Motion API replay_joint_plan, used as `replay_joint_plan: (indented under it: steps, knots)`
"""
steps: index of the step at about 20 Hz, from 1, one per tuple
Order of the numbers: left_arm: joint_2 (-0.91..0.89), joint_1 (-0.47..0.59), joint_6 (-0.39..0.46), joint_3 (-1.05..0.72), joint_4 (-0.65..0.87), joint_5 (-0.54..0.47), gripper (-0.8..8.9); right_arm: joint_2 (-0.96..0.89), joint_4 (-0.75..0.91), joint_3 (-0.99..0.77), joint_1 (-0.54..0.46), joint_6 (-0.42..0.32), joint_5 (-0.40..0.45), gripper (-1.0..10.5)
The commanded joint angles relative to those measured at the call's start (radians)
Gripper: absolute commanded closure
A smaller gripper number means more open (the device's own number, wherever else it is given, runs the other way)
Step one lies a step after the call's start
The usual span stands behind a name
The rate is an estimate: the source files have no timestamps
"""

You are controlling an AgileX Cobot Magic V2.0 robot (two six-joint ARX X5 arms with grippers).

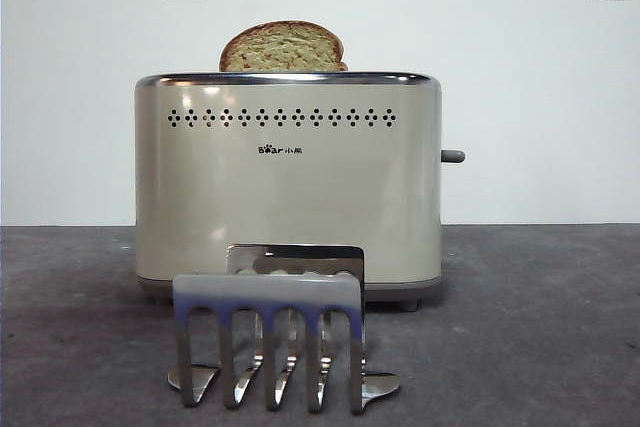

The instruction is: Pick up a slice of bread from the rack,put the bread on the toaster,press the button

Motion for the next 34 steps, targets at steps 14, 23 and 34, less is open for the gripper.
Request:
replay_joint_plan:
  steps: [14, 23, 34]
  knots:
    - [0.055, 0.136, 0.205, -0.039, 0.15, -0.033, 8.17, 0.173, -0.444, -0.012, 0.001, -0.012, 0.027, 9.5]
    - [-0.507, 0.632, 0.216, -0.919, 1.081, 0.157, 8.17, 0.407, -0.412, -0.012, 0.001, -0.012, 0.035, 9.5]
    - [-1.044, 0.698, 0.012, -1.431, 1.193, 0.1, 8.17, 0.547, -0.061, -0.012, 0.0, -0.011, 0.035, 9.5]
